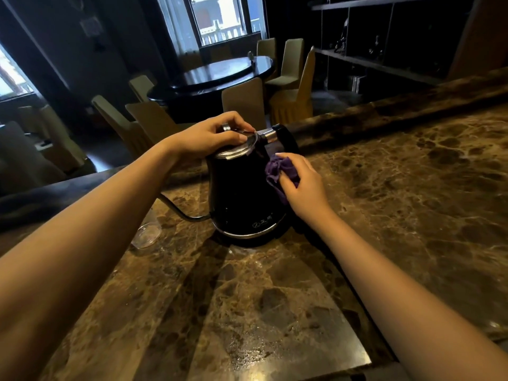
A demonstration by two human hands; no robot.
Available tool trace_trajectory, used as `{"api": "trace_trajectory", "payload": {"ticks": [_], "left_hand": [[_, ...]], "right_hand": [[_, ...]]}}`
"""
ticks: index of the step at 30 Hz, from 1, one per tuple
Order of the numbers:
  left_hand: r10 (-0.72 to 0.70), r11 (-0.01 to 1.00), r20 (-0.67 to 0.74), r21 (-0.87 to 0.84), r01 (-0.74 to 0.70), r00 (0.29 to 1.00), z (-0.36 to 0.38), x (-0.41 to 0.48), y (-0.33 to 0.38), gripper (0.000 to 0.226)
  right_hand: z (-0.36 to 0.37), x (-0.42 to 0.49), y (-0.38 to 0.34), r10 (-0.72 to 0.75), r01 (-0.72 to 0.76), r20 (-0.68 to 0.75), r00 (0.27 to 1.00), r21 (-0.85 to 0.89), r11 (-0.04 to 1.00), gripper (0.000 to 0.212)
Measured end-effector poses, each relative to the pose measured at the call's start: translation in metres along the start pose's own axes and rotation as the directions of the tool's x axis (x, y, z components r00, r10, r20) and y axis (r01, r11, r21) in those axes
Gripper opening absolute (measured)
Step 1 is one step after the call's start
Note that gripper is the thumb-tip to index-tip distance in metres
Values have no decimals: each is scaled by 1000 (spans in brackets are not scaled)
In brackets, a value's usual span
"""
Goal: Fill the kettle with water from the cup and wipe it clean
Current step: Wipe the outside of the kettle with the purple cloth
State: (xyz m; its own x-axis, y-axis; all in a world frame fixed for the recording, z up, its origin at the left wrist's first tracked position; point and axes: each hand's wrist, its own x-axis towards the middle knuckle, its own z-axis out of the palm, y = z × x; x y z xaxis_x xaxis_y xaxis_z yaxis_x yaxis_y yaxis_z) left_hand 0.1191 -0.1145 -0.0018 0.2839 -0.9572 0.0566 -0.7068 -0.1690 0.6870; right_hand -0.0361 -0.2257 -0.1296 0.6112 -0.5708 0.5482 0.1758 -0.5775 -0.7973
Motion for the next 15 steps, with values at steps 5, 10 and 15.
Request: {"api": "trace_trajectory", "payload": {"ticks": [5,10,15], "left_hand": [[16,1000,28,-14,-15,999,-2,1,-2,22],[6,999,18,-34,-5,1000,0,0,0,19],[-28,997,-31,-69,25,999,3,-2,-1,15]], "right_hand": [[-14,-30,18,31,-19,134,991,-91,996,37],[-5,-58,1,212,-190,107,971,-189,963,36],[34,-98,-42,262,-254,-22,965,-328,910,40]]}}
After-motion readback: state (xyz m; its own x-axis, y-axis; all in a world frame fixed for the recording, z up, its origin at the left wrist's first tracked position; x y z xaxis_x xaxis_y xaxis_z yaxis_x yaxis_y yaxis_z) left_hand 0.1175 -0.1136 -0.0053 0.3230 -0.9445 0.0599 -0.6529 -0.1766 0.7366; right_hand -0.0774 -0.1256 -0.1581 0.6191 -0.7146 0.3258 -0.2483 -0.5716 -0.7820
